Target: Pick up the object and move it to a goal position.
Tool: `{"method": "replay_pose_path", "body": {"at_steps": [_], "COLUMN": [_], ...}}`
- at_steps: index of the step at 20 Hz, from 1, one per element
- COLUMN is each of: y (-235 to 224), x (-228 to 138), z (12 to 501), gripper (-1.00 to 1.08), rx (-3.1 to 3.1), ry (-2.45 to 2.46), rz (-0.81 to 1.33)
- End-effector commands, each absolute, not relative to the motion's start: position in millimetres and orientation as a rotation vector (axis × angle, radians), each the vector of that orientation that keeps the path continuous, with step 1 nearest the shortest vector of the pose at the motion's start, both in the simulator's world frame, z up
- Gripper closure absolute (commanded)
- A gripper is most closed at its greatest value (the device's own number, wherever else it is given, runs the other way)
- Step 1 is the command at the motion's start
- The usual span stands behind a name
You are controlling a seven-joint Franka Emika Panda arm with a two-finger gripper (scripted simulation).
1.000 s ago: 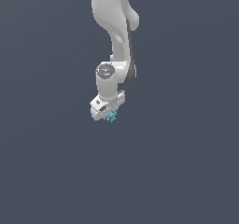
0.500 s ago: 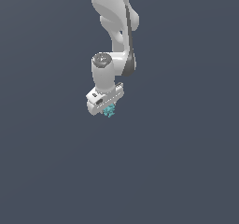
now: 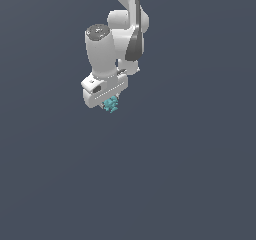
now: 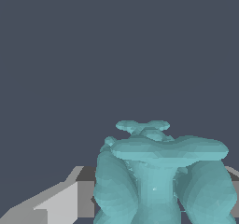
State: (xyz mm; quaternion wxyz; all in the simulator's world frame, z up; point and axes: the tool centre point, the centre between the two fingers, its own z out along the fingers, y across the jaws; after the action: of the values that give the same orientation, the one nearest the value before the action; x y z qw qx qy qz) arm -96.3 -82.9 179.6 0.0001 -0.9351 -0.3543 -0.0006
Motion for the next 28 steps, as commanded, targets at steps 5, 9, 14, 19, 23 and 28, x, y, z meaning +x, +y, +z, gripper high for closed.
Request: {"method": "replay_pose_path", "body": {"at_steps": [5, 9, 14, 19, 23, 28], "y": [-98, -108, -119, -127, -132, -134], "x": [-104, -107, -111, -112, -113, -112], "z": [249, 291, 336, 368, 385, 394], "gripper": [1.08, 1.08, 1.08, 1.08, 1.08, 1.08], "rx": [-2.936, -2.936, -2.936, -2.937, -2.938, -2.938], "ry": [-1.113, -1.113, -1.113, -1.112, -1.112, -1.112], "rz": [-0.003, -0.003, -0.003, -0.001, 0.000, 0.000]}}
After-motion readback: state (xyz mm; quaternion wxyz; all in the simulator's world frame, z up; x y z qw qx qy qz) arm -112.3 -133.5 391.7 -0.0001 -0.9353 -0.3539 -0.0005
